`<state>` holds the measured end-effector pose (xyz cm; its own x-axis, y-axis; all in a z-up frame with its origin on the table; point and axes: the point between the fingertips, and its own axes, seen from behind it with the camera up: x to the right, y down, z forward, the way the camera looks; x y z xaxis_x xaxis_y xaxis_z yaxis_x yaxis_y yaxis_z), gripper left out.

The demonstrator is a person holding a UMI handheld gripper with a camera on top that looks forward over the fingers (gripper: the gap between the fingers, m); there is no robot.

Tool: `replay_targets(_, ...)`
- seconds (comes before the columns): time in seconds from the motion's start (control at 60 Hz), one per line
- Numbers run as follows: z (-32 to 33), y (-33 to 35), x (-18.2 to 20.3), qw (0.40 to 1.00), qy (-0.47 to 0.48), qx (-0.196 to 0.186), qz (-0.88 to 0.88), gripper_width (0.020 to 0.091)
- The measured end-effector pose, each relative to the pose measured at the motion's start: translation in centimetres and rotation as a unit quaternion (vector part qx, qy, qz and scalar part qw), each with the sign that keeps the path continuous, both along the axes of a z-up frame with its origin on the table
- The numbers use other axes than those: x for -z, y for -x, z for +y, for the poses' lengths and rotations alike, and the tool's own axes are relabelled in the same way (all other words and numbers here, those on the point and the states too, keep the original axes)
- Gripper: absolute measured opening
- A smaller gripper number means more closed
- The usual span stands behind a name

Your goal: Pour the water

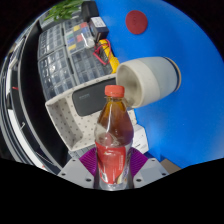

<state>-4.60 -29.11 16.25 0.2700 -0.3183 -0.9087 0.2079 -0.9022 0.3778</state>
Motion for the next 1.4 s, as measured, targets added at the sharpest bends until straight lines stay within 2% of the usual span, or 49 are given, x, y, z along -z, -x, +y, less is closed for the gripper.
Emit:
replay_targets(0.117,0.8,-0.7,-1.8,0.994,-0.102,-0.021,0.034,0.0393)
replay_targets(0.267,5.5,-0.4,-6.8,0.934,-0.339,-0.035,0.111,0.0395)
replay_targets(0.333,8.5,0.2,-8.8,0.888,-0.440,-0.032,0.130,0.0395)
replay_targets(0.35,9.3,0.1,-8.3,0.873,-0.464,-0.020,0.147,0.0397)
replay_targets(0.4,11.4,0.3,-10.8,0.838,-0.523,-0.017,0.153,0.0401)
replay_targets(0.533,16.9,1.1,-12.3,0.758,-0.632,0.016,0.162,0.0408)
replay_targets(0.683,22.9,1.5,-9.7,0.650,-0.747,0.024,0.135,0.0407)
replay_targets(0.883,27.5,2.4,-2.3,0.588,-0.803,-0.025,0.095,0.0405)
replay_targets(1.117,29.0,2.4,5.5,0.582,-0.807,-0.066,0.076,0.0405)
replay_targets(1.167,28.9,1.9,7.4,0.580,-0.807,-0.085,0.067,0.0411)
replay_targets(1.2,28.8,2.0,6.7,0.575,-0.811,-0.067,0.083,0.0408)
replay_targets(1.3,28.7,1.5,6.9,0.572,-0.813,-0.063,0.088,0.0408)
replay_targets(1.4,28.7,1.6,6.9,0.569,-0.815,-0.064,0.091,0.0448)
